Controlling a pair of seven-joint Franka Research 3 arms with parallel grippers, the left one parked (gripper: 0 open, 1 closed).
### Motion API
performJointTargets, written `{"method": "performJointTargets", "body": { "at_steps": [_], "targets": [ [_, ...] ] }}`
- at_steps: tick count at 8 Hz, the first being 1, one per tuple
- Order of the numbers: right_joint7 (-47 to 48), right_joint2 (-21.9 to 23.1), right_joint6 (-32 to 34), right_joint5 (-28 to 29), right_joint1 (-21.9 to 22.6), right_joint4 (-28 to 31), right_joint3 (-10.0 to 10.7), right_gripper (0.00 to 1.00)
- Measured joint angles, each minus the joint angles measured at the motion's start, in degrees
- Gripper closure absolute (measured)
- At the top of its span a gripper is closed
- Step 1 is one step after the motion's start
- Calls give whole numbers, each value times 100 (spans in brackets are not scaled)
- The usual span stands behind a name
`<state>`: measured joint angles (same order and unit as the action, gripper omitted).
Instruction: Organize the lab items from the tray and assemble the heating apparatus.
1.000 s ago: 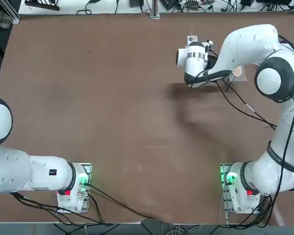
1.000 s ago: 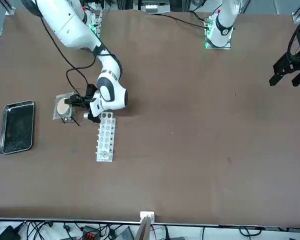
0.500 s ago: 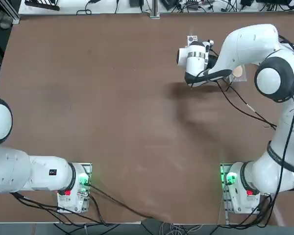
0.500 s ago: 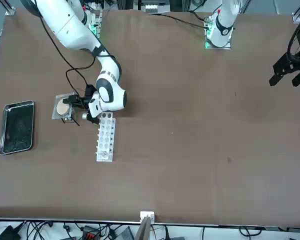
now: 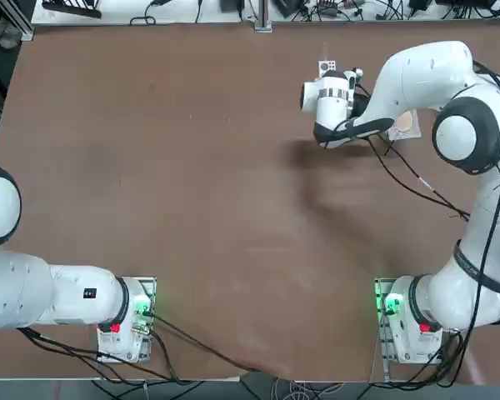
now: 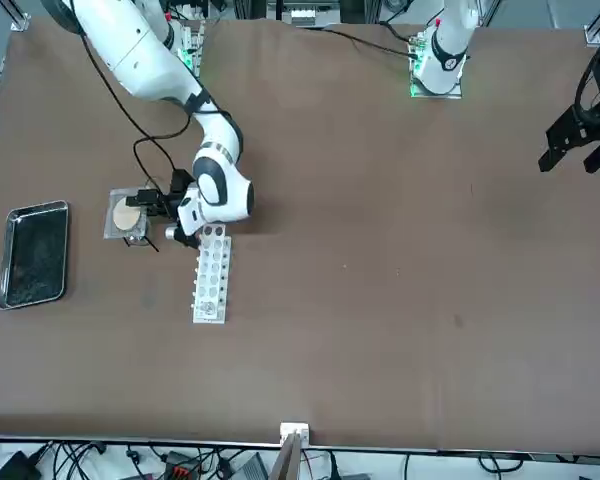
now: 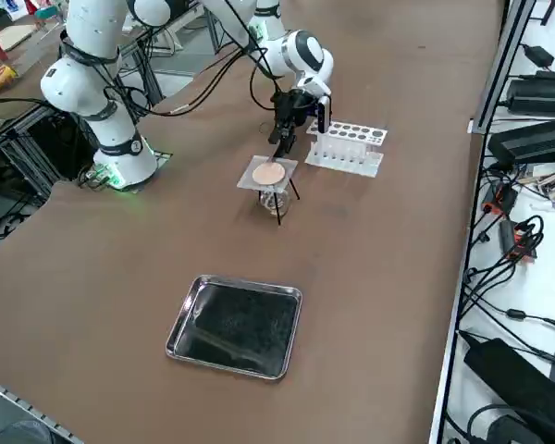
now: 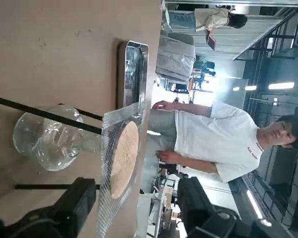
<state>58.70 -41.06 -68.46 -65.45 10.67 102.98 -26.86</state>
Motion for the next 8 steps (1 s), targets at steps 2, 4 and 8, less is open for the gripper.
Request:
{"method": "performJointTargets", "body": {
  "at_steps": [2, 4, 8],
  "targets": [
    [0, 0, -35, 0, -1, -7, 0, 0],
    [0, -2, -106, 3, -2, -58, 0, 0],
    [0, -3, -153, 497, 14, -548, -65, 0]
  ]
}}
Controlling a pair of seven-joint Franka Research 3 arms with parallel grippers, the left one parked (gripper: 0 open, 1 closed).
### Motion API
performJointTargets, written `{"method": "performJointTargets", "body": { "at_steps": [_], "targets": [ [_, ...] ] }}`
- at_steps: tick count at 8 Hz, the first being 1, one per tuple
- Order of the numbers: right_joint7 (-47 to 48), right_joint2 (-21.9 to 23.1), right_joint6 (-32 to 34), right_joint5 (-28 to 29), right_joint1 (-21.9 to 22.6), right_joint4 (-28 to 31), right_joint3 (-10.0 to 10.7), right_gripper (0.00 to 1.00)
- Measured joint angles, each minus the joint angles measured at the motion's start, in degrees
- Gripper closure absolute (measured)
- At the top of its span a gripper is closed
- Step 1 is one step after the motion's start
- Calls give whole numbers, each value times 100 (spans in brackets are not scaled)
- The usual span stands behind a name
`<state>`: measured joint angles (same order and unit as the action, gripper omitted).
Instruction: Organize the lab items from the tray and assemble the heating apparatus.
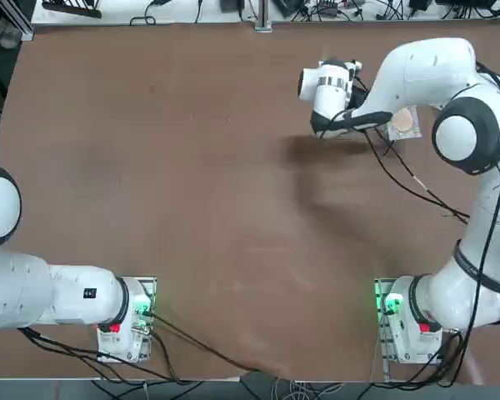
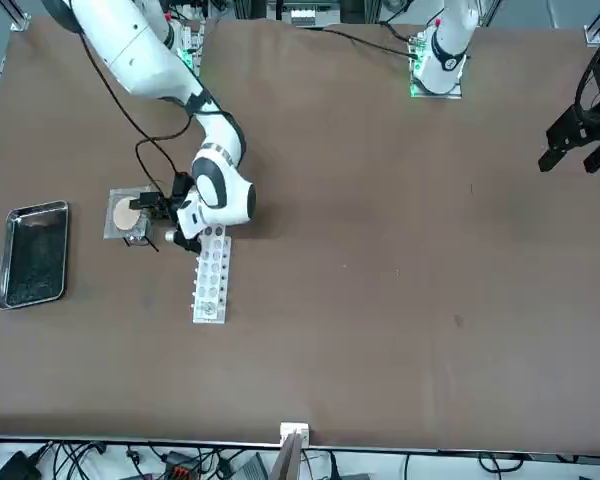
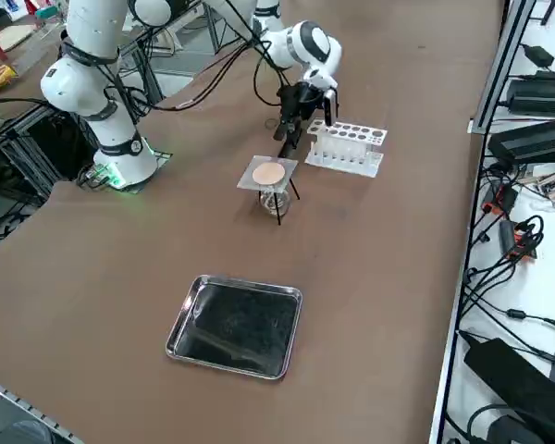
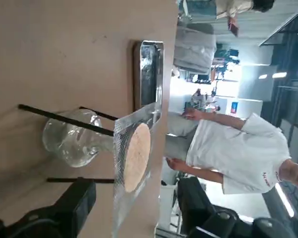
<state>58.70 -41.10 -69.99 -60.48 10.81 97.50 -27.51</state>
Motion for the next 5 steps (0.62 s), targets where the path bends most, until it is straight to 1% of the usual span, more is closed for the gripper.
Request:
{"method": "performJointTargets", "body": {
  "at_steps": [1, 3, 4, 5],
  "targets": [
    [2, 2, -12, 211, 17, -202, -36, 0],
    [-106, 32, -7, 584, 53, -862, -147, 0],
    [-294, 107, 17, 742, 54, -1203, -197, 0],
    [-524, 273, 48, 942, 48, -1443, -205, 0]
  ]
}}
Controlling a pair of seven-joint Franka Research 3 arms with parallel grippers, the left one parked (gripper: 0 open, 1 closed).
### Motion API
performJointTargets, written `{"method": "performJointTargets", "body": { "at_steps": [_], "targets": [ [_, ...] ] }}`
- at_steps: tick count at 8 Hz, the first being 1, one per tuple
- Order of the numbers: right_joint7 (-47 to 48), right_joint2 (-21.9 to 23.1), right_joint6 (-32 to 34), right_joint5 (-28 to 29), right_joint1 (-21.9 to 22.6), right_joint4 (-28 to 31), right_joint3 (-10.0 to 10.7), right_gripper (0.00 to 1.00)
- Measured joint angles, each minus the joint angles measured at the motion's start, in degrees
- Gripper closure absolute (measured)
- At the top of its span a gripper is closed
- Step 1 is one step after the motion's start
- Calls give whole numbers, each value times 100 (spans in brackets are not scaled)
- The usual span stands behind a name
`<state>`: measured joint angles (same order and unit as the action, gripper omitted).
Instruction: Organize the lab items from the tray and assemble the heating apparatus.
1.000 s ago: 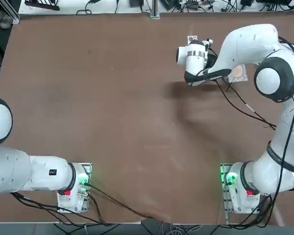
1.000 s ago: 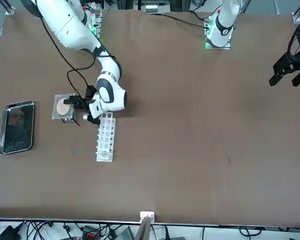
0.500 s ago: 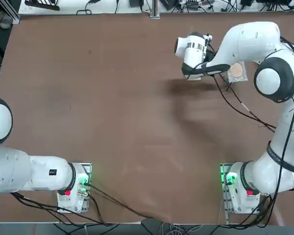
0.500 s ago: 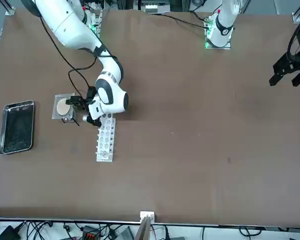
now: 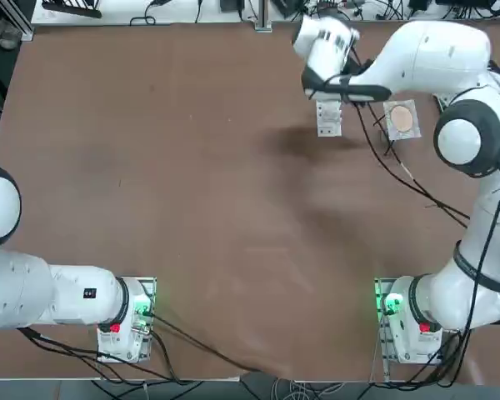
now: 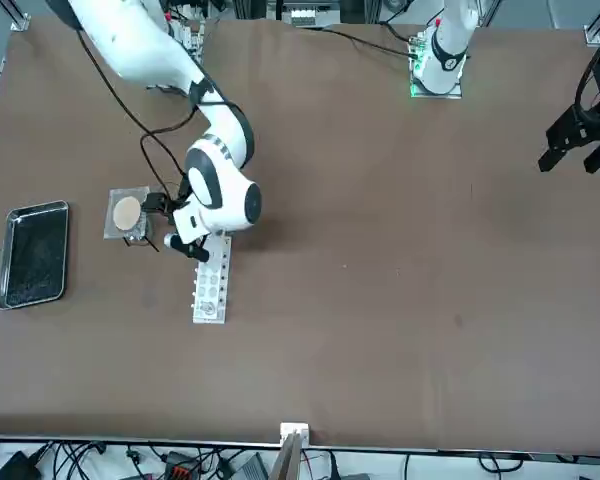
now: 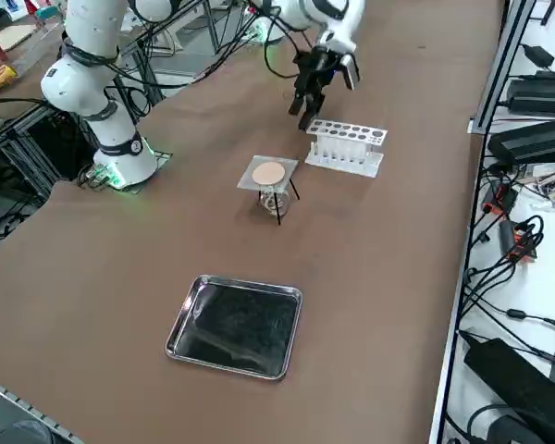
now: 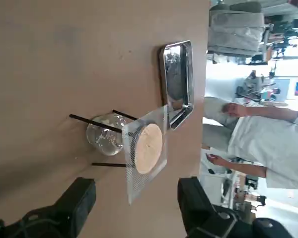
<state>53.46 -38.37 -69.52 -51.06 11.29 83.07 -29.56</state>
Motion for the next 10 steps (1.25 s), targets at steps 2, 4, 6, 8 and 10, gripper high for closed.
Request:
{"method": "performJointTargets", "body": {
  "at_steps": [2, 4, 6, 8, 10],
  "targets": [
    [-657, 573, 59, 537, -119, -235, 2, 0],
    [-1848, 1206, 55, 1062, -526, -402, 6, 0],
    [-2915, 1535, 35, 1522, -993, -751, 15, 0],
    [-3923, 1577, 21, 2038, -1424, -1380, 31, 0],
    [-4626, 1572, 3, 2497, -1855, -1754, 42, 0]
  ]
}}
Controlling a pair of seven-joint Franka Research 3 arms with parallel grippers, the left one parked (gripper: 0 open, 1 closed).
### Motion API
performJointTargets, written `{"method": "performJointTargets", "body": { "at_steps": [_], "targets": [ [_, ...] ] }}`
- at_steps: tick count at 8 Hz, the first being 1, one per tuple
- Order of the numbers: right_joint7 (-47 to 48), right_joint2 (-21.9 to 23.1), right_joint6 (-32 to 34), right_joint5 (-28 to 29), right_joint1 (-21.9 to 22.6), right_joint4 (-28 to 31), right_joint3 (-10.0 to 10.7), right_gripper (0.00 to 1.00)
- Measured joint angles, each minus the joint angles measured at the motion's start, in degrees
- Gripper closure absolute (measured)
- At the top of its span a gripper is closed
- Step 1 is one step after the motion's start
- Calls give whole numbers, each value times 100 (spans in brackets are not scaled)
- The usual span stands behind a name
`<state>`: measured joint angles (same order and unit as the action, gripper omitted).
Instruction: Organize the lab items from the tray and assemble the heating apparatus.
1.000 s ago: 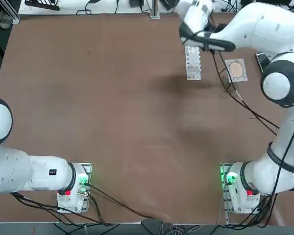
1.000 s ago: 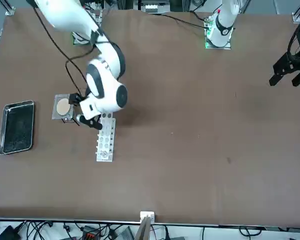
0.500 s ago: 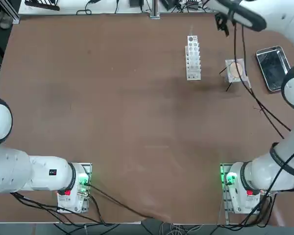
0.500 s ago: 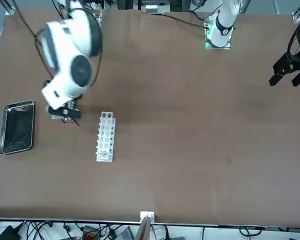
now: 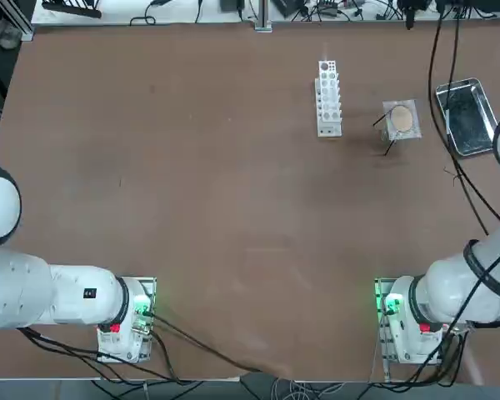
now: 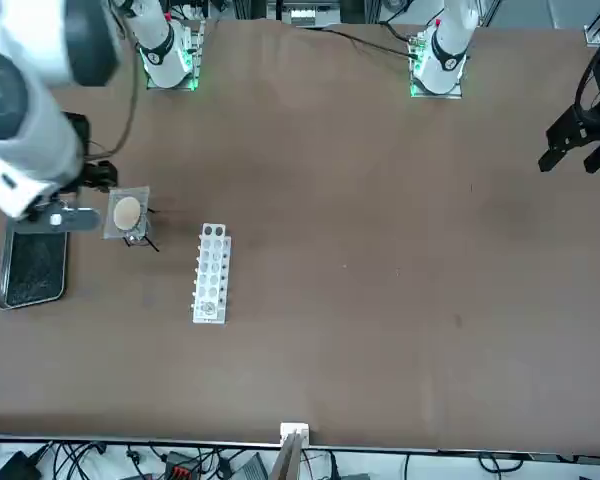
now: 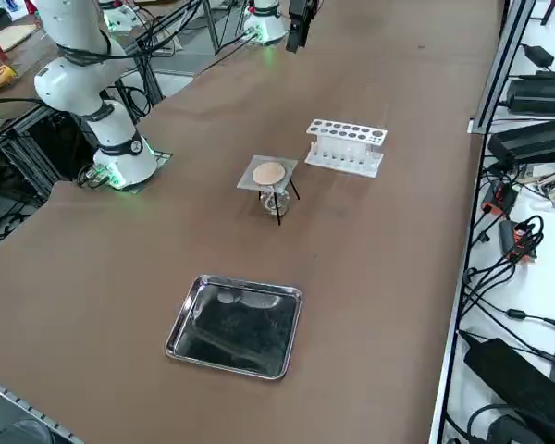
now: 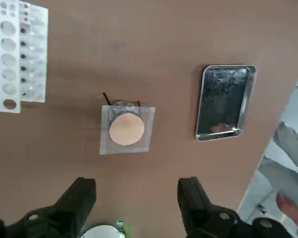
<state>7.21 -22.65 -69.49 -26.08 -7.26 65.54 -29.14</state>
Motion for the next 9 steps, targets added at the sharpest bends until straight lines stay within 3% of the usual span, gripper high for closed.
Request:
{"method": "performJointTargets", "body": {
  "at_steps": [4, 5, 7, 9],
  "targets": [
    [-137, -19, -481, 1118, -599, -105, 20, 0],
    [-137, 6, -688, 1428, -670, -142, 149, 0],
    [-152, 173, -1063, 2366, -623, -86, 898, 0],
    [-194, 557, -1500, 2868, -218, 443, 1851, 0]
  ]
}}
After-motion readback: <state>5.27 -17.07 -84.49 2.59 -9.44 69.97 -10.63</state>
